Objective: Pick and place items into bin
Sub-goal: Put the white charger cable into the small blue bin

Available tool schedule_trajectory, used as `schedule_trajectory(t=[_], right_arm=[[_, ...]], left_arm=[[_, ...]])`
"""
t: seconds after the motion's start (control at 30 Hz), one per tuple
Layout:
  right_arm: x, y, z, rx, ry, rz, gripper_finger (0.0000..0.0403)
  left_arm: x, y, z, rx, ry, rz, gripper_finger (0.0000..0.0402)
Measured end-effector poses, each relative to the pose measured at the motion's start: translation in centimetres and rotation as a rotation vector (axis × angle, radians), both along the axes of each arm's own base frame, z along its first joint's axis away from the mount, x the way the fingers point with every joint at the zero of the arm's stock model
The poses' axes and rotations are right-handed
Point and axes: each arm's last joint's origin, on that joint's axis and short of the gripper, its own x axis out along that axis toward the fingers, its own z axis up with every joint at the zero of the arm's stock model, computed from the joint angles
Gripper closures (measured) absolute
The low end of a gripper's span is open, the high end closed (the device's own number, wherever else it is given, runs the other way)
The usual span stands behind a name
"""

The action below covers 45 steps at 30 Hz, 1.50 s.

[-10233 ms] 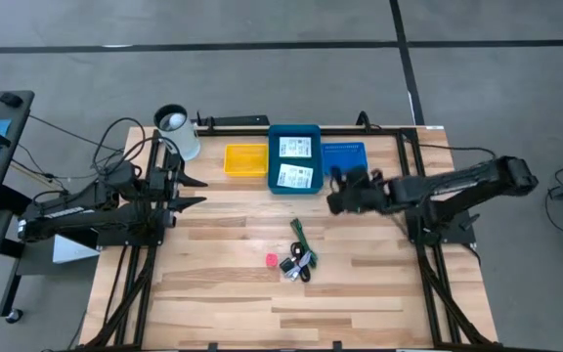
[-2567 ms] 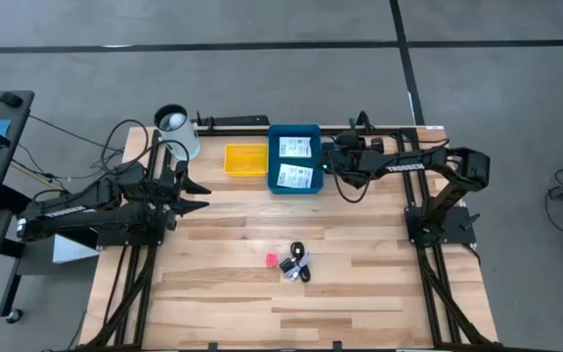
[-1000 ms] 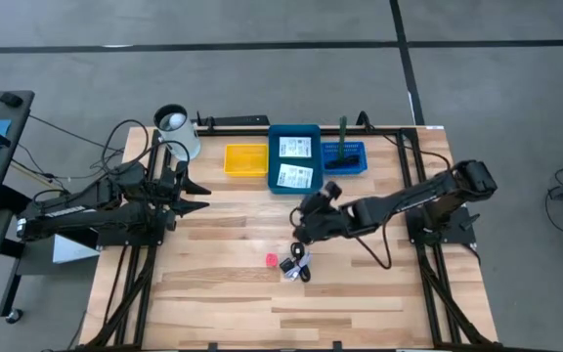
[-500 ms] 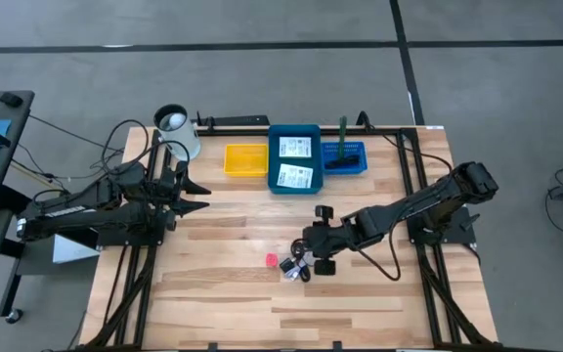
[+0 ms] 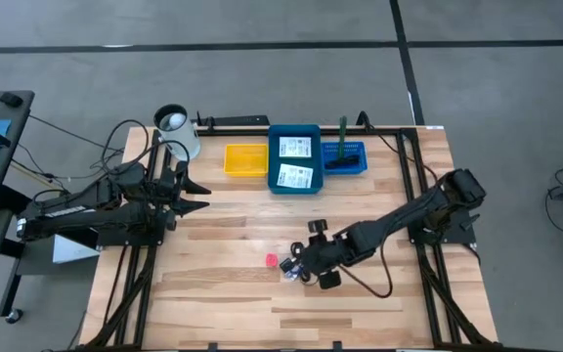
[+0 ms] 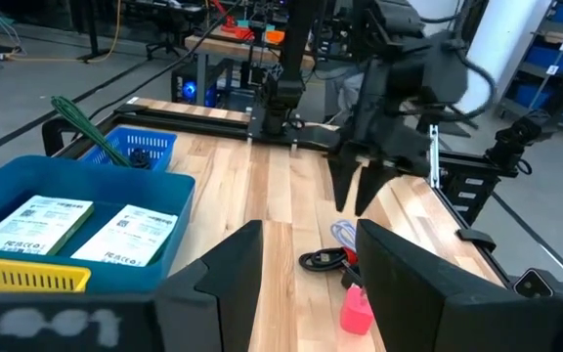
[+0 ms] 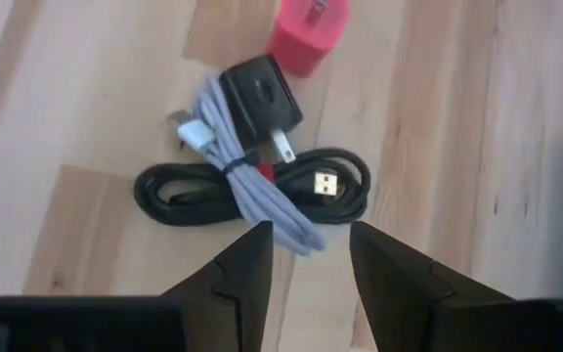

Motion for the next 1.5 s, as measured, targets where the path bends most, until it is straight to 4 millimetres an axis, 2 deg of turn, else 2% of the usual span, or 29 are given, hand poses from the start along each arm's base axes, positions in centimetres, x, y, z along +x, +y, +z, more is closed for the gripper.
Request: schedule_trajectory(t=[0.27, 0.6, 0.7, 0.8, 0.97, 1.13, 1.23, 1.37, 1.5], right_arm=[[1.5, 1.3, -0.6, -0.07, 0.088, 0.092, 0.0263], [2.4, 1.5, -3.0, -0.146, 0.197, 0.184, 0.0254], [2.3, 1.5, -3.1, -0.156, 0.21, 0.188, 0.0265], [2.3, 1.3, -2.9, -0.168, 0.2, 0.162, 0.0296], [1.8, 0.9, -1.1, -0.151, 0.17, 0.138, 0.0384], [0.9, 0.5, 0.8, -0.148, 0.148, 0.101, 0.038], [-0.3, -0.3, 2.3, -0.205, 0.174, 0.069, 0.0391], [-2.2, -2.5, 4.8, -0.327, 0.169, -0.077, 0.0389], [-3.7, -5.8, 7.3, -0.467, 0.128, -0.263, 0.0391]], left_arm=[[0.0, 0.0, 0.1, -0.016, -0.008, 0.002, 0.0247], [0.0, 0.0, -0.1, -0.049, 0.01, 0.004, 0.0247], [0.0, 0.0, -0.1, -0.052, 0.015, 0.004, 0.0247], [0.0, 0.0, -0.1, -0.053, 0.016, 0.004, 0.0247], [0.0, 0.0, -0.1, -0.053, 0.017, 0.004, 0.0247], [0.0, 0.0, -0.1, -0.053, 0.016, 0.004, 0.0247], [0.0, 0.0, -0.1, -0.053, 0.016, 0.004, 0.0247], [0.0, 0.0, -0.1, -0.053, 0.017, 0.004, 0.0247], [0.0, 0.0, -0.1, -0.053, 0.017, 0.005, 0.0247]])
